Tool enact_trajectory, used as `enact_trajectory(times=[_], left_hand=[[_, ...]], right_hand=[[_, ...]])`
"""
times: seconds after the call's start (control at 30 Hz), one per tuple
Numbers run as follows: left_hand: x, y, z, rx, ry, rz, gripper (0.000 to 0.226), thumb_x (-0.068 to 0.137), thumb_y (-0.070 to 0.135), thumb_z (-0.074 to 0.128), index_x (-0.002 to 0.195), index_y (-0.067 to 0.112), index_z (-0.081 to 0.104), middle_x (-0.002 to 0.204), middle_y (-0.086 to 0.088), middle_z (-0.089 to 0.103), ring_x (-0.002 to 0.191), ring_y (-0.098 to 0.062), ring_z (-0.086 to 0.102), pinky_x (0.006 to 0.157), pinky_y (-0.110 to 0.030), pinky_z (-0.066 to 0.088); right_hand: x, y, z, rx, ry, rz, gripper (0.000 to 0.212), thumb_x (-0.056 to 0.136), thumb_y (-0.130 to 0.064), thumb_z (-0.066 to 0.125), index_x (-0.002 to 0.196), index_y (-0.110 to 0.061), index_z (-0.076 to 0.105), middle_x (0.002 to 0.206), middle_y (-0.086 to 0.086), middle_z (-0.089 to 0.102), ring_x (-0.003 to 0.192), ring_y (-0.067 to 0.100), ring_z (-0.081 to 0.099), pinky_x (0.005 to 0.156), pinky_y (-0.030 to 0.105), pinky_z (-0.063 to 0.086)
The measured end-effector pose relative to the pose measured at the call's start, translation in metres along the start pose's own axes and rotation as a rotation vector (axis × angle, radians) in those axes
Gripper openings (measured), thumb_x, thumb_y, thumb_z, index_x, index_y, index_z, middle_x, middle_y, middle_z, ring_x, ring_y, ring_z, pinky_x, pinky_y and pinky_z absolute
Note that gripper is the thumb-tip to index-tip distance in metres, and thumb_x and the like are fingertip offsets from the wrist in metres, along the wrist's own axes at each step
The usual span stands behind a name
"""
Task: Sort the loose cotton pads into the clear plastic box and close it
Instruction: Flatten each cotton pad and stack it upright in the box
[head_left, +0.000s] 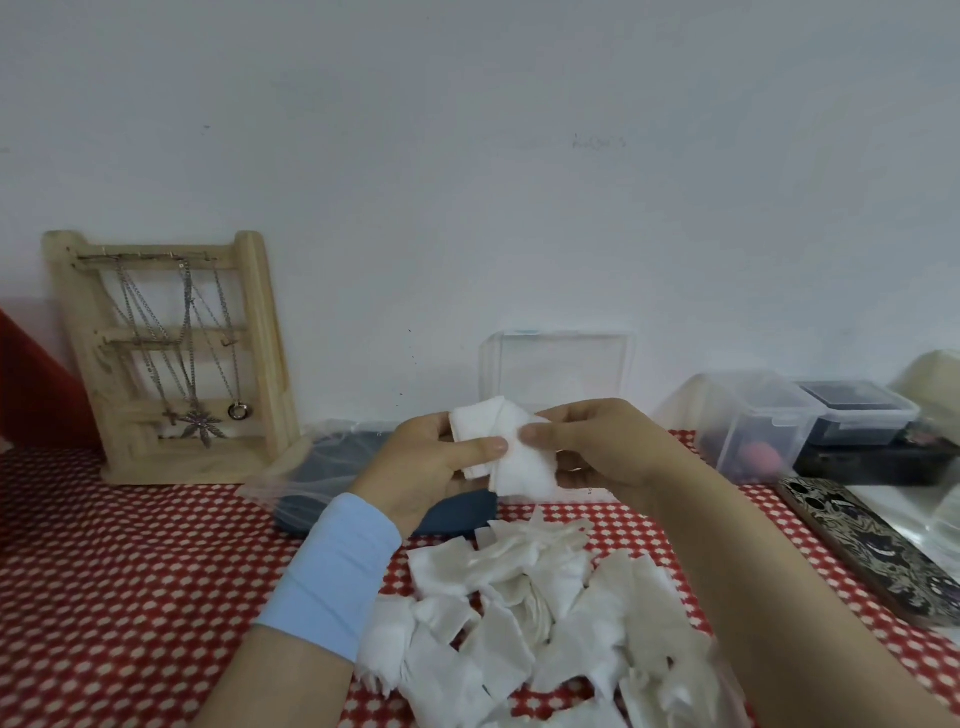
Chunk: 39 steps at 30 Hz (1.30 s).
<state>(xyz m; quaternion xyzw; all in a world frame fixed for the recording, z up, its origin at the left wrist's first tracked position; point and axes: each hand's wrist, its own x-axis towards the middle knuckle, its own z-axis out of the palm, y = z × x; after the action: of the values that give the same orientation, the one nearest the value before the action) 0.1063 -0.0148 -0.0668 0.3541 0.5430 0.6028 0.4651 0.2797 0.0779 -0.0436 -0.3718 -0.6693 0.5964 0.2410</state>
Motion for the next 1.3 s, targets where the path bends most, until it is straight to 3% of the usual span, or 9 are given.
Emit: enact_trajectory(times=[0.1,0.27,0.43,0.53,0.8,0.97,1.1,1.2,1.3], left_hand=[[-0.002,0.0,0.006,-0.037,0.02,0.03,0.029,0.085,0.003,0.075,0.114,0.006,0.069,0.11,-0.009,0.076,0.1,-0.024,0.074,0.082,-0.035,0.062],[0.0,0.003,0.007,-0.172,0.098,-0.005,0.012,0.098,0.006,0.061,0.106,-0.001,0.066,0.105,-0.017,0.075,0.093,-0.026,0.075,0.071,-0.034,0.063],[-0.001,0.004,0.001,-0.003,0.144,0.021,0.011,0.096,0.007,0.065,0.104,0.002,0.07,0.098,-0.014,0.077,0.087,-0.025,0.076,0.067,-0.031,0.063],[-0.003,0.004,0.0,0.052,0.06,0.01,0.015,0.097,0.01,0.063,0.107,0.003,0.072,0.095,-0.012,0.079,0.085,-0.024,0.077,0.067,-0.029,0.061],[-0.007,0.007,0.007,-0.014,-0.022,-0.004,0.026,0.101,0.013,0.056,0.119,-0.002,0.068,0.103,-0.016,0.077,0.091,-0.025,0.076,0.071,-0.03,0.062],[-0.008,0.011,0.01,-0.059,-0.002,-0.044,0.041,0.1,0.037,0.057,0.113,0.0,0.068,0.103,-0.018,0.077,0.095,-0.03,0.075,0.078,-0.038,0.063],[-0.007,0.009,0.009,-0.052,0.075,-0.024,0.03,0.096,0.021,0.067,0.114,-0.003,0.069,0.1,-0.017,0.077,0.089,-0.027,0.077,0.07,-0.032,0.063],[-0.006,0.009,0.006,-0.132,0.119,-0.05,0.024,0.098,0.016,0.064,0.112,-0.003,0.067,0.101,-0.017,0.077,0.088,-0.027,0.077,0.067,-0.031,0.063],[-0.004,0.009,0.003,-0.178,0.168,-0.051,0.02,0.098,0.014,0.063,0.109,-0.002,0.066,0.104,-0.018,0.076,0.09,-0.028,0.075,0.067,-0.032,0.064]], right_hand=[[0.003,0.004,0.004,0.102,-0.075,0.056,0.034,0.083,-0.027,0.082,0.111,-0.01,0.073,0.101,0.006,0.079,0.092,0.024,0.076,0.079,0.038,0.062],[0.004,0.002,0.004,0.052,0.189,-0.113,0.011,0.088,-0.017,0.077,0.097,-0.011,0.076,0.096,0.007,0.078,0.088,0.023,0.075,0.074,0.036,0.064],[-0.004,-0.009,0.003,-0.046,0.23,-0.29,0.006,0.093,-0.016,0.072,0.095,-0.013,0.077,0.086,0.002,0.076,0.064,0.015,0.066,0.054,0.029,0.056],[-0.008,-0.012,0.006,-0.106,0.099,-0.24,0.008,0.087,-0.018,0.078,0.093,-0.013,0.078,0.079,0.003,0.076,0.058,0.021,0.059,0.052,0.028,0.05],[-0.006,-0.01,0.01,-0.159,0.177,-0.191,0.016,0.08,-0.016,0.086,0.09,-0.015,0.074,0.074,-0.002,0.071,0.044,0.006,0.054,0.047,0.023,0.045],[-0.005,-0.01,0.014,-0.242,0.225,-0.202,0.019,0.079,-0.02,0.087,0.089,-0.022,0.071,0.076,-0.005,0.069,0.055,0.008,0.06,0.052,0.022,0.05],[-0.008,-0.012,0.016,-0.283,0.185,-0.243,0.016,0.081,-0.022,0.085,0.091,-0.022,0.074,0.077,-0.006,0.072,0.051,0.006,0.061,0.051,0.023,0.052],[-0.008,-0.013,0.01,-0.272,0.2,-0.192,0.017,0.082,-0.02,0.085,0.095,-0.017,0.076,0.073,-0.001,0.076,0.052,0.014,0.069,0.063,0.033,0.063],[-0.007,-0.012,0.005,-0.254,0.232,-0.128,0.015,0.079,-0.018,0.086,0.088,-0.013,0.076,0.068,0.001,0.075,0.053,0.012,0.069,0.058,0.028,0.062]])
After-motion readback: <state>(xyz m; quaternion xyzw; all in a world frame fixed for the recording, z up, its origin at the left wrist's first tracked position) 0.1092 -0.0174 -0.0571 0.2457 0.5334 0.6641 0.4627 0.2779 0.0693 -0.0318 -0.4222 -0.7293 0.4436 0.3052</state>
